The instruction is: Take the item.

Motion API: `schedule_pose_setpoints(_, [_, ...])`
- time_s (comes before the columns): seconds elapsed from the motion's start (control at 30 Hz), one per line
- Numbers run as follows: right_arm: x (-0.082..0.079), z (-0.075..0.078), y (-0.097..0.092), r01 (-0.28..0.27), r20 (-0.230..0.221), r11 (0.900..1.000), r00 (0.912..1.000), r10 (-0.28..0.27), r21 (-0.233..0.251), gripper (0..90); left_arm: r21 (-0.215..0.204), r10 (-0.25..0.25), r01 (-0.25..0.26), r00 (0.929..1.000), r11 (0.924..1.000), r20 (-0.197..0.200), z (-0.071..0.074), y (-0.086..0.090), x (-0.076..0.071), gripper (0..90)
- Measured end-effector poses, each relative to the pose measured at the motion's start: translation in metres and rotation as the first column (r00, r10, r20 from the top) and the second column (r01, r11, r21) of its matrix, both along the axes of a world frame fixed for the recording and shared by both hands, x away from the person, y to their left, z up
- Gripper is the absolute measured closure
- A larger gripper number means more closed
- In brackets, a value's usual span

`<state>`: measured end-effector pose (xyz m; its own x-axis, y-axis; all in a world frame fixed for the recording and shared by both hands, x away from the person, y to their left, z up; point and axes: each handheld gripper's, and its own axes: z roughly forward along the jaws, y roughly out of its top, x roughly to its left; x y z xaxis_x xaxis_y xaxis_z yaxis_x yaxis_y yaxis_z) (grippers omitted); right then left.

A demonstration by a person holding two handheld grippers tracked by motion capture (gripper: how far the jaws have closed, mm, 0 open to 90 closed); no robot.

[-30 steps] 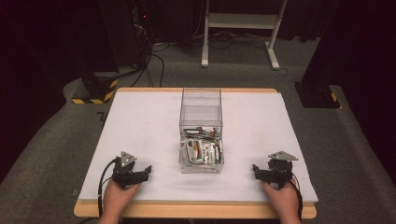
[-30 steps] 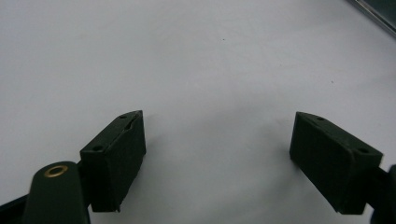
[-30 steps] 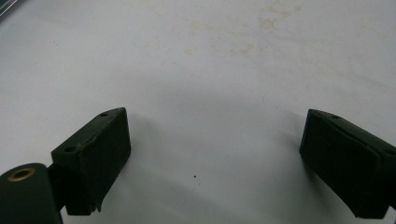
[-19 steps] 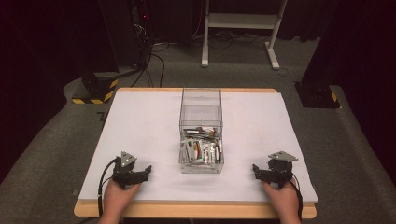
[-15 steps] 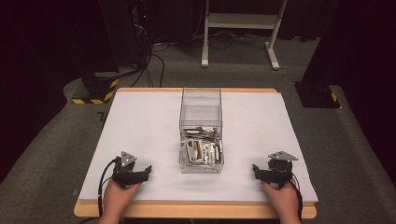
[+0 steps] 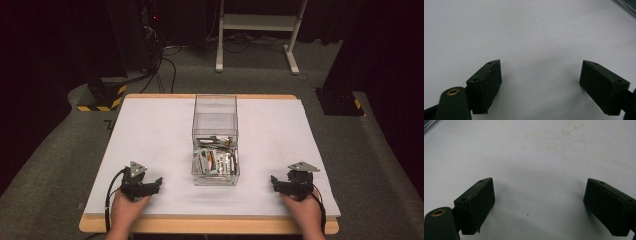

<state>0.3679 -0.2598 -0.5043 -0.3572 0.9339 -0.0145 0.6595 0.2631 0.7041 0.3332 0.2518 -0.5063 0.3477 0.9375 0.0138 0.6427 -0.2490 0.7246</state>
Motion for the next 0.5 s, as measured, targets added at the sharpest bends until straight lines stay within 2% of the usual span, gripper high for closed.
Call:
schedule_pose_setpoints(0.07, [0.0, 0.0, 0.0, 0.002, -0.001, 1.0, 1.0, -0.002, 0.002, 9.7, -0.001, -0.004, 0.004, 1.0, 1.0, -0.002, 0.001, -0.001, 0.0, 18.0])
schedule_pose_setpoints(0.1, [0.0, -0.001, 0.0, 0.001, 0.004, 1.0, 1.0, -0.001, -0.001, 9.5, -0.012, -0.013, 0.013, 0.9999, 0.9998, 0.003, 0.002, -0.002, -0.002, 18.4])
schedule_pose_setpoints(0.4, [-0.001, -0.001, 0.001, 0.004, 0.006, 1.0, 1.0, -0.004, -0.005, 9.2, -0.027, -0.051, 0.053, 0.997, 0.9982, 0.059, 0.018, -0.013, -0.011, 20.3])
schedule_pose_setpoints(0.5, [-0.001, -0.002, 0.001, 0.005, 0.006, 1.0, 1.0, -0.005, -0.006, 9.2, -0.03, -0.06, 0.062, 0.9961, 0.9976, 0.065, 0.021, -0.014, -0.013, 20.5])
